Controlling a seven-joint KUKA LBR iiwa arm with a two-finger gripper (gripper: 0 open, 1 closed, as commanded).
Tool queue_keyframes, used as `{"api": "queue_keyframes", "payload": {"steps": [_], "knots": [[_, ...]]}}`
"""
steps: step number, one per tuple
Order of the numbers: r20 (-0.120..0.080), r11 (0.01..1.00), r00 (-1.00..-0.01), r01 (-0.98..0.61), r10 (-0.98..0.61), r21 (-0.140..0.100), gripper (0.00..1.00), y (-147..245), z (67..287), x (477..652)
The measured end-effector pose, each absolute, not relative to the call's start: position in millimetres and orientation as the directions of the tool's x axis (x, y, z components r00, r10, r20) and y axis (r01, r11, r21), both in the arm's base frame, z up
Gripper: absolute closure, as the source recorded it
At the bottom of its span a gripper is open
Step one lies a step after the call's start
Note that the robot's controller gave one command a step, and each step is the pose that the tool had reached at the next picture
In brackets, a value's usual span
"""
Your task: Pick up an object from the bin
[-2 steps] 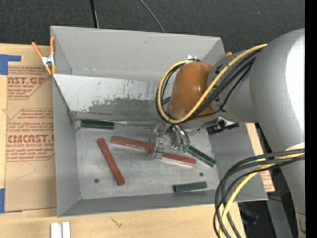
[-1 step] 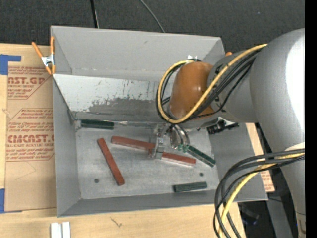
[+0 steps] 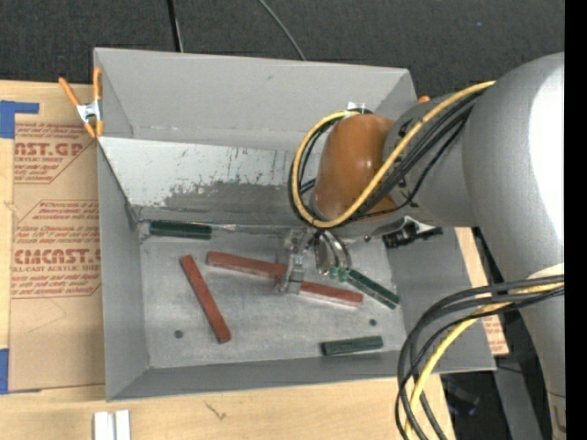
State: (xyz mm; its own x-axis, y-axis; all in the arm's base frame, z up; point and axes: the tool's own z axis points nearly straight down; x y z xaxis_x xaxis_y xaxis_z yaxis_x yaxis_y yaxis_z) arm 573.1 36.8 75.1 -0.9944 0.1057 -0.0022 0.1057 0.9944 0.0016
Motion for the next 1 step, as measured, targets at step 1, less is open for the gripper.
{"api": "queue_keyframes", "payload": {"steps": [1], "knots": [[-0.013, 0.988, -0.988, 0.156, 0.155, -0.002, 1.00, 68.7, 77.6, 563.4]]}}
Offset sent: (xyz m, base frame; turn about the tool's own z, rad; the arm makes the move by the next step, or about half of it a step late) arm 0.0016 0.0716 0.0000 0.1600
